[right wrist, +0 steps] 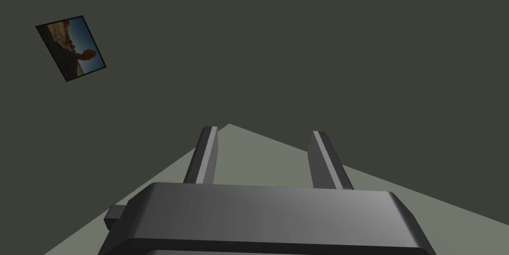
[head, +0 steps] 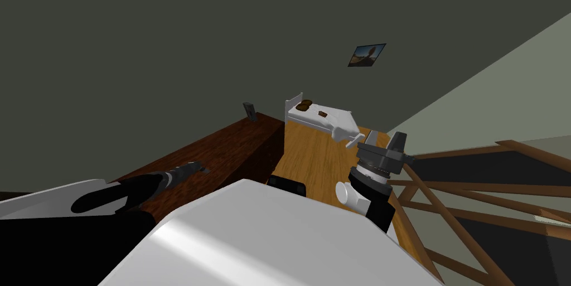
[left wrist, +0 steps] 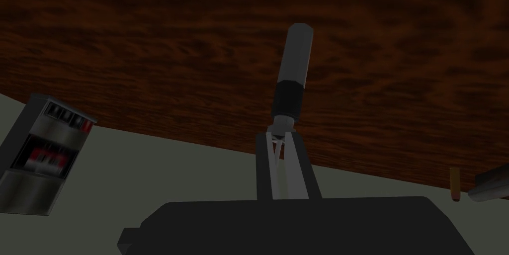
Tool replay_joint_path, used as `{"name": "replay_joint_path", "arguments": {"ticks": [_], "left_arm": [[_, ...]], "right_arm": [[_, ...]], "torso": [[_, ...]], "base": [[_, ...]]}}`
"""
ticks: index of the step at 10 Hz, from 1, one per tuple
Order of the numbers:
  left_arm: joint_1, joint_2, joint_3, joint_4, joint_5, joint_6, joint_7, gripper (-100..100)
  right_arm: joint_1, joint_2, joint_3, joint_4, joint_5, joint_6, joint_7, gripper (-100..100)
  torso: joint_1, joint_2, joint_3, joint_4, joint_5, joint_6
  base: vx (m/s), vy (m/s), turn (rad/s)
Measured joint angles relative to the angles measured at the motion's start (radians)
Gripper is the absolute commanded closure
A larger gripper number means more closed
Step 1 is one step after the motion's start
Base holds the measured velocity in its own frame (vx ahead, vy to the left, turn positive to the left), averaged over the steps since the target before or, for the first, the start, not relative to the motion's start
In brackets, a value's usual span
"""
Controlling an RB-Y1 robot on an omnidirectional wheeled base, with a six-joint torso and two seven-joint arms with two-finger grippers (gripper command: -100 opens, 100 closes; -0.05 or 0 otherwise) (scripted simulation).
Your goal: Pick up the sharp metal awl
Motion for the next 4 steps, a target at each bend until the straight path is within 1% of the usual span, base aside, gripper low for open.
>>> {"name": "replay_joint_path", "arguments": {"ticks": [1,3,4], "left_arm": [[0.011,0.004,0.014,-0.010,0.005,0.002,0.003,100],[0.043,0.012,0.055,-0.046,0.016,0.018,0.015,100],[0.045,0.012,0.058,-0.049,0.017,0.019,0.016,0]], "right_arm": [[0.000,0.000,0.000,0.000,0.000,0.000,0.000,0],[0.000,0.000,0.000,0.000,0.000,0.000,0.000,0],[0.000,0.000,0.000,0.000,0.000,0.000,0.000,0]], "torso": [[0.000,0.001,0.001,0.000,0.000,-0.001],[0.000,0.002,0.001,0.001,0.000,0.000],[0.000,0.002,0.001,0.000,0.000,0.000]], "base": [[-0.031,0.013,0.074],[-0.023,0.007,0.027],[0.000,0.000,0.000]]}}
